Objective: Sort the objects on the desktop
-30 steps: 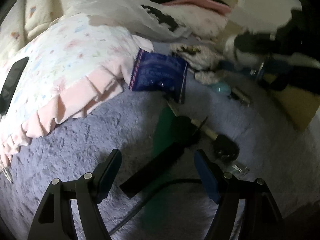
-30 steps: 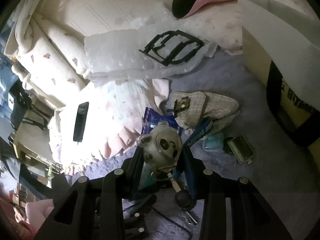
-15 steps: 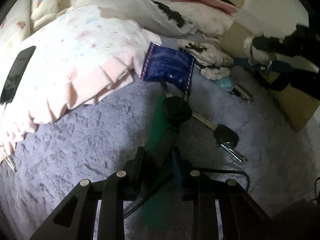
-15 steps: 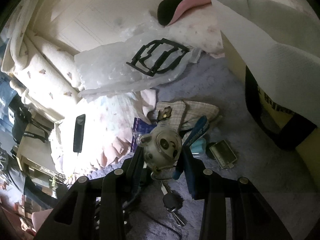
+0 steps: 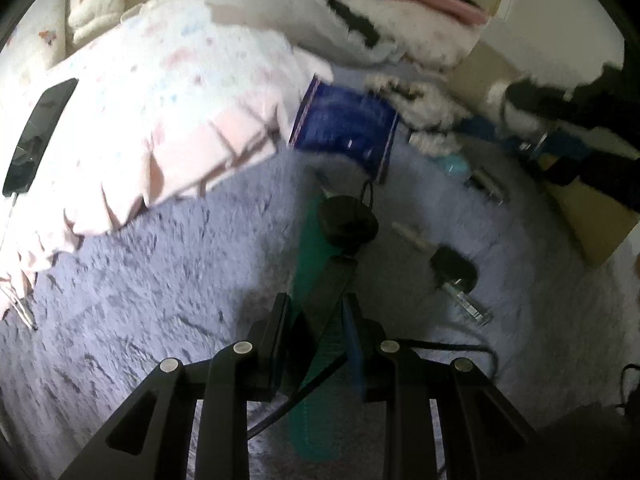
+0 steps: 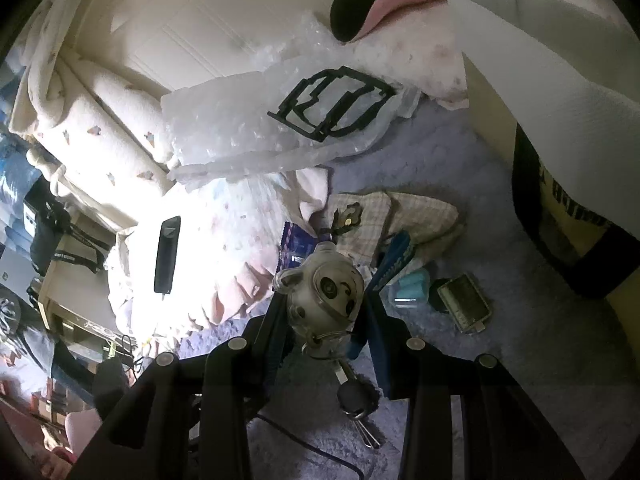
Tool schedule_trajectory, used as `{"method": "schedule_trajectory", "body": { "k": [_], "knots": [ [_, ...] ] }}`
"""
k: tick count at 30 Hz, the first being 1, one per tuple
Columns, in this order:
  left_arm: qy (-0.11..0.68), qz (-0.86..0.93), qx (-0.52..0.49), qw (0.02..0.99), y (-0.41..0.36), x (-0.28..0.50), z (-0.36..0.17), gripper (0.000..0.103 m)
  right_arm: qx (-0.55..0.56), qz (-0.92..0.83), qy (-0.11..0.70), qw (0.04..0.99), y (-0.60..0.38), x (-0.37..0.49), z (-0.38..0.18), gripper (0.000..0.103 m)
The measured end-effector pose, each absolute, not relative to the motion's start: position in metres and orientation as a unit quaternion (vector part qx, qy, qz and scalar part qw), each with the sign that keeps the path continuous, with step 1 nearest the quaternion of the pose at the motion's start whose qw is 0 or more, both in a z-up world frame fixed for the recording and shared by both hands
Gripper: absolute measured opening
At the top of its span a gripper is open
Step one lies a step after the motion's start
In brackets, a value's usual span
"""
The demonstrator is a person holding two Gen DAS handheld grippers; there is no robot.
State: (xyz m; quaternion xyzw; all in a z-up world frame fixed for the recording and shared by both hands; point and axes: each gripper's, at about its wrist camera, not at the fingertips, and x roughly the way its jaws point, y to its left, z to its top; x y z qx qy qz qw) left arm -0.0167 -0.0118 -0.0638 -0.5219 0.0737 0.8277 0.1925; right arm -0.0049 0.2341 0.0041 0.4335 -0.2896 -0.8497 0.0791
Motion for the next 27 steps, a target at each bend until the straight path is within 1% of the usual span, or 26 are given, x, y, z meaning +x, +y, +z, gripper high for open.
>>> {"method": "schedule_trajectory", "body": {
  "k": [6, 10, 15, 20, 21, 22, 24, 27],
  "knots": [
    [0.05, 0.835, -0.501, 0.22, -0.012, -0.011, -0.051, 0.024, 0.442, -0.844, -0.294, 0.076, 0.236, -0.005, 0.0, 0.038],
    [0.052, 0.843, -0.483, 0.231, -0.004, -0.012, -0.042, 0.024, 0.446, -0.841, -0.296, 0.081, 0.233, -0.006, -0.001, 0.038],
    [0.069, 0.836, -0.487, 0.242, 0.018, -0.026, -0.053, 0.024, 0.449, -0.839, -0.295, 0.087, 0.231, -0.007, -0.002, 0.038],
    [0.083, 0.839, -0.487, 0.228, 0.032, -0.04, -0.059, 0.024, 0.45, -0.837, -0.3, 0.085, 0.234, -0.007, -0.003, 0.038],
    [0.086, 0.84, -0.487, 0.223, 0.034, -0.042, -0.06, 0.028, 0.451, -0.835, -0.302, 0.085, 0.235, -0.007, -0.005, 0.038],
    [0.092, 0.841, -0.489, 0.215, 0.035, -0.045, -0.061, 0.037, 0.452, -0.834, -0.304, 0.084, 0.236, -0.007, -0.006, 0.038],
    [0.11, 0.836, -0.501, 0.194, 0.038, -0.049, -0.068, 0.046, 0.456, -0.832, -0.306, 0.083, 0.237, -0.008, -0.008, 0.038],
    [0.104, 0.838, -0.499, 0.197, 0.037, -0.047, -0.07, 0.046, 0.459, -0.829, -0.308, 0.083, 0.238, -0.009, -0.01, 0.038]
  ]
}}
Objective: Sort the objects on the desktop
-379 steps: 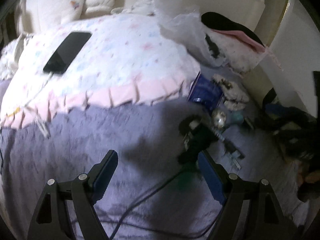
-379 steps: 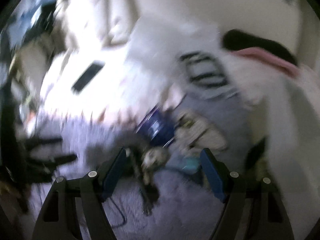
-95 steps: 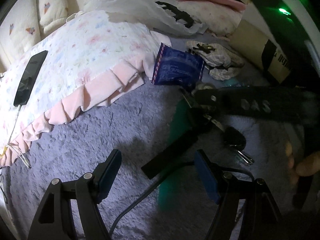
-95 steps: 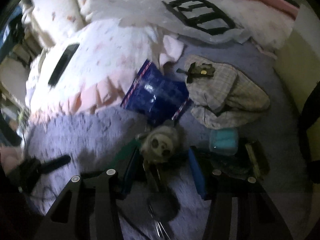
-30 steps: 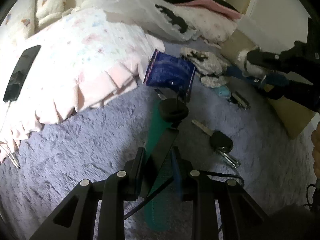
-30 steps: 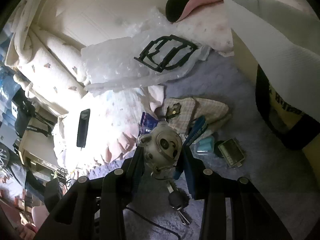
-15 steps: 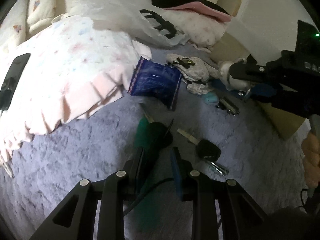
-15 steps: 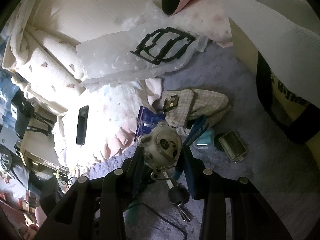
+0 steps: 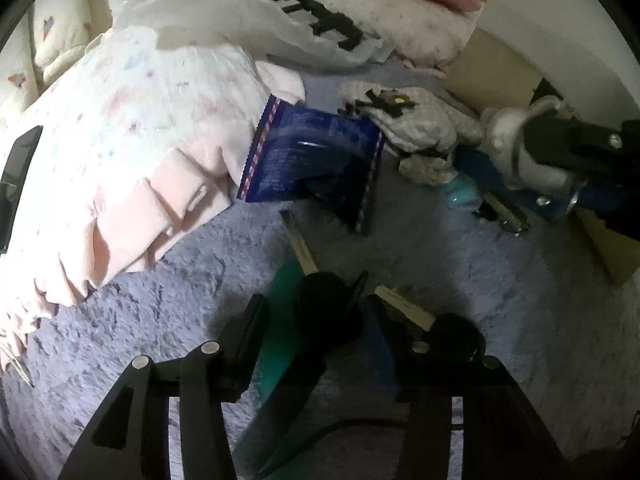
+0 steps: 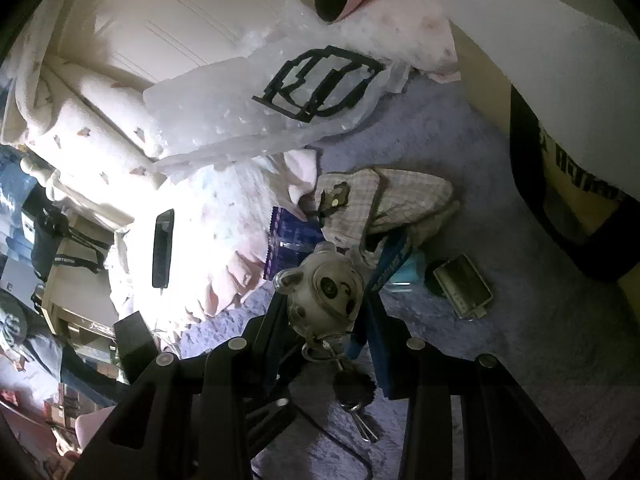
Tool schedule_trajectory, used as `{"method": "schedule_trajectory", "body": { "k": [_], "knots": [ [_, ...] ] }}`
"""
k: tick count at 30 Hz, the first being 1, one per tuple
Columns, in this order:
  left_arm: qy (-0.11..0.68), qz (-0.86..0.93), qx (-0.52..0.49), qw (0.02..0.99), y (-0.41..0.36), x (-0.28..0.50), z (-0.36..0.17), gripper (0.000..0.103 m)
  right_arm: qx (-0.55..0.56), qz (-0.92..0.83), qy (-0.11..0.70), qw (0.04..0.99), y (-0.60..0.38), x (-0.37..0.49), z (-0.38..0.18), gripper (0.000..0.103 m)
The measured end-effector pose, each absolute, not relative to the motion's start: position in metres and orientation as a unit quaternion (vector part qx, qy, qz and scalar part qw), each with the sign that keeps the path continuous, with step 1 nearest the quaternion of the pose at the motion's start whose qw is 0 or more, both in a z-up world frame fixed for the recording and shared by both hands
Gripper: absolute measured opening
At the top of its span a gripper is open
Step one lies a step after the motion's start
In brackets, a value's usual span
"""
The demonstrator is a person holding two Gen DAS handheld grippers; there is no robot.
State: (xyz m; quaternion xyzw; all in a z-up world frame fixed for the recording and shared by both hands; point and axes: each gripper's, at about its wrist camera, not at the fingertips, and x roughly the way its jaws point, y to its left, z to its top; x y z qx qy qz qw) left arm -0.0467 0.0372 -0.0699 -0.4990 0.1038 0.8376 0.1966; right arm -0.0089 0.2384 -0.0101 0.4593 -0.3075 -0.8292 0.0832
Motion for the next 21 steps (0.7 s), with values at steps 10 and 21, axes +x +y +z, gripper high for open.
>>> {"method": "schedule_trajectory", "body": {
  "k": [10, 21],
  "knots": [
    [0.078, 0.856, -0.474, 0.193, 0.034, -0.03, -0.061, 0.046, 0.462, -0.824, -0.314, 0.089, 0.242, -0.01, -0.013, 0.038],
    [0.074, 0.851, -0.476, 0.209, 0.039, -0.034, -0.074, 0.041, 0.463, -0.82, -0.325, 0.087, 0.248, -0.009, -0.015, 0.038]
  ]
}}
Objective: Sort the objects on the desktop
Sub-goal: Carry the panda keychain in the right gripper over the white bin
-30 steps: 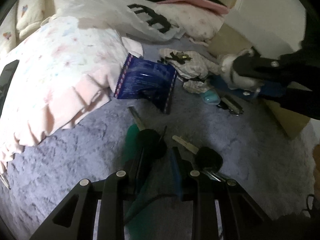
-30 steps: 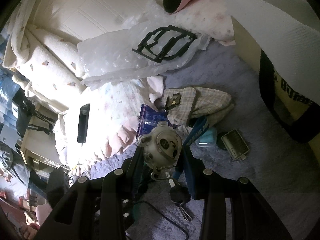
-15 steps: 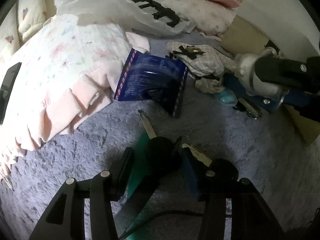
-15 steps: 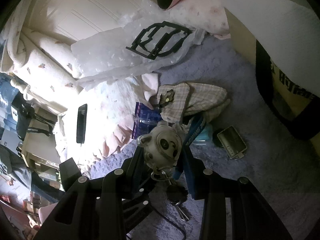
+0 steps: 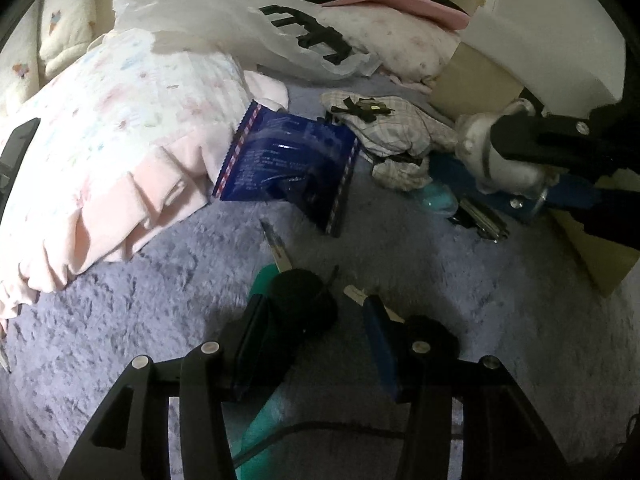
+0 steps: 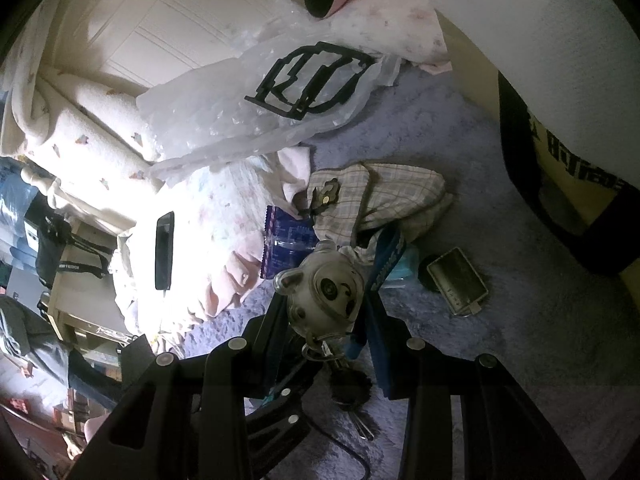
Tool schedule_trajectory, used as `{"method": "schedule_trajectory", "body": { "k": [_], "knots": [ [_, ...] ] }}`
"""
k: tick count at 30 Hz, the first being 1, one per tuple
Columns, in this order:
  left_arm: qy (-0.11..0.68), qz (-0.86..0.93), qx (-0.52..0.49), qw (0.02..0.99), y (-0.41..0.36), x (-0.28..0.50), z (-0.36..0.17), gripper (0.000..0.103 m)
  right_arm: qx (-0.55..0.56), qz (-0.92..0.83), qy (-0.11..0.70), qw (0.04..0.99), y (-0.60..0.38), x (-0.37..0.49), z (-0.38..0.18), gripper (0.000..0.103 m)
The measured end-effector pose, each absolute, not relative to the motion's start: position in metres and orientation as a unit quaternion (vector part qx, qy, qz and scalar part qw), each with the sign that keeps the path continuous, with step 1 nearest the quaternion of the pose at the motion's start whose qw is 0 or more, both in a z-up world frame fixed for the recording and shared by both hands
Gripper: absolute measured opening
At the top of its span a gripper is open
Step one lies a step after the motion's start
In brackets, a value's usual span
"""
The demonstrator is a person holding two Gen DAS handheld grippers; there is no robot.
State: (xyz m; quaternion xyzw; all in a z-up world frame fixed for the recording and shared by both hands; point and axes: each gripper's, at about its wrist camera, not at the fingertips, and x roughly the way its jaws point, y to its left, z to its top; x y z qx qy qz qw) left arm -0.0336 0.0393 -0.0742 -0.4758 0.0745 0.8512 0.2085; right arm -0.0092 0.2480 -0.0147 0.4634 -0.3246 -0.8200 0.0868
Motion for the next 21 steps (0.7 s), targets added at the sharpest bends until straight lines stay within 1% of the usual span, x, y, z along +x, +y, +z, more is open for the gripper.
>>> {"method": "schedule_trajectory", "body": {
  "k": [1, 6, 8, 10, 14, 17, 21],
  "knots": [
    [0.08, 0.852, -0.477, 0.2, 0.04, -0.036, -0.076, 0.033, 0.464, -0.82, -0.325, 0.087, 0.248, -0.009, -0.015, 0.038],
    [0.102, 0.855, -0.472, 0.191, 0.042, -0.031, -0.071, 0.033, 0.464, -0.82, -0.325, 0.086, 0.248, -0.009, -0.015, 0.038],
    [0.078, 0.861, -0.467, 0.187, 0.034, -0.022, -0.064, 0.033, 0.461, -0.82, -0.327, 0.085, 0.249, -0.008, -0.014, 0.038],
    [0.067, 0.864, -0.462, 0.19, 0.031, -0.017, -0.055, 0.033, 0.458, -0.821, -0.329, 0.086, 0.25, -0.008, -0.013, 0.038],
    [0.074, 0.87, -0.447, 0.194, 0.035, -0.019, -0.028, 0.033, 0.457, -0.823, -0.324, 0.089, 0.249, -0.009, -0.009, 0.038],
    [0.055, 0.88, -0.43, 0.194, 0.027, -0.021, -0.007, 0.033, 0.452, -0.826, -0.322, 0.101, 0.244, -0.01, -0.003, 0.038],
    [0.054, 0.891, -0.409, 0.19, 0.035, -0.025, 0.019, 0.033, 0.44, -0.828, -0.324, 0.126, 0.234, -0.01, 0.01, 0.038]
  ]
}}
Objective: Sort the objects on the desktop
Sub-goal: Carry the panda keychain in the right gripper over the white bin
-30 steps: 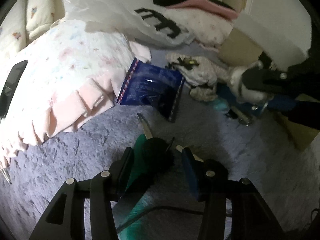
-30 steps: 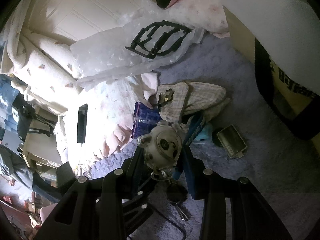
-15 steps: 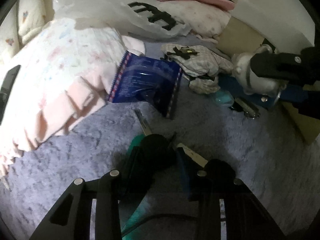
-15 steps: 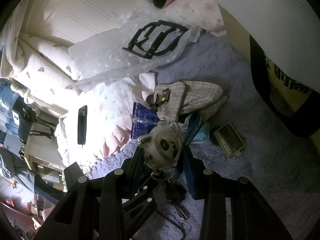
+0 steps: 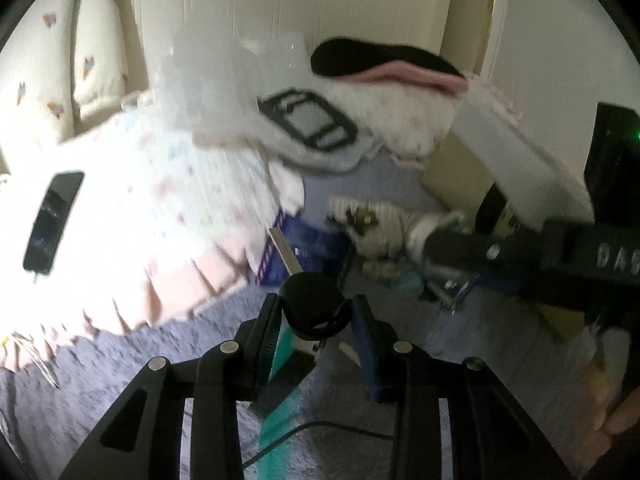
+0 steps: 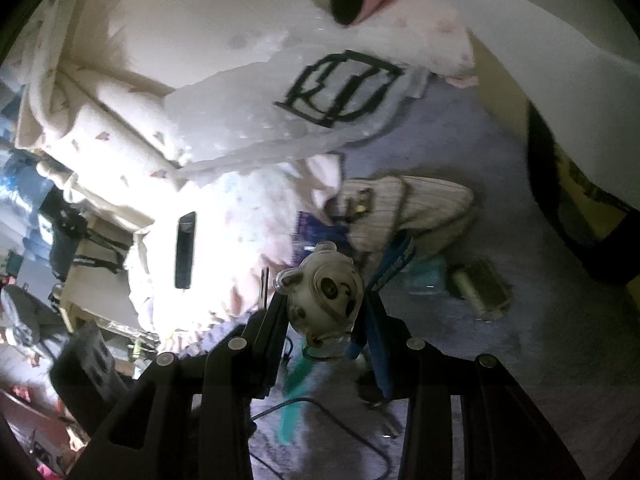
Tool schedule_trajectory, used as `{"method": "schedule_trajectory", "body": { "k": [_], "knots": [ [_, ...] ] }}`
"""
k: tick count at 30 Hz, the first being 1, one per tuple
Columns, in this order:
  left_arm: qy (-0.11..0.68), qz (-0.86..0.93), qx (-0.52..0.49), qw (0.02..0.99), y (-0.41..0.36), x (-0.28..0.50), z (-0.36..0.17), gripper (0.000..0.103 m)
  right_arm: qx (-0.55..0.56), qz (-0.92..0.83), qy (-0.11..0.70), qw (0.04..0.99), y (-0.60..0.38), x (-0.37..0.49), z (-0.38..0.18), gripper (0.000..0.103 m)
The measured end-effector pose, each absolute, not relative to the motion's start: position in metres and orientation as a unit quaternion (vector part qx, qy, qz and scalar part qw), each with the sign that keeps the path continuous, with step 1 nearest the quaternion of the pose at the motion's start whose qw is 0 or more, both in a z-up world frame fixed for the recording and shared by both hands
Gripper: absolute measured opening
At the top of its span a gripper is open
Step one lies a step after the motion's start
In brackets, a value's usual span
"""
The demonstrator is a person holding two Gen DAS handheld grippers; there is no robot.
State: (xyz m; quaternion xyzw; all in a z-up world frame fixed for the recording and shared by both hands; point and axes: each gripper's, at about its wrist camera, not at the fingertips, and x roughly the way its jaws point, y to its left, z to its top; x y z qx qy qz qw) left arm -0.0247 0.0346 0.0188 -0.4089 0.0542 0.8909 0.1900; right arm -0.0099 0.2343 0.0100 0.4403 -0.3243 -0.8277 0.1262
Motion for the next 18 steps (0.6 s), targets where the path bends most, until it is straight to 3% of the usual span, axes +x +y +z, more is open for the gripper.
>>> {"method": "schedule_trajectory", "body": {
  "k": [18],
  "knots": [
    [0.079, 0.913, -0.321, 0.239, 0.094, -0.02, 0.146, 0.033, 0.307, -0.871, -0.359, 0.135, 0.295, 0.009, 0.103, 0.038]
  ]
}}
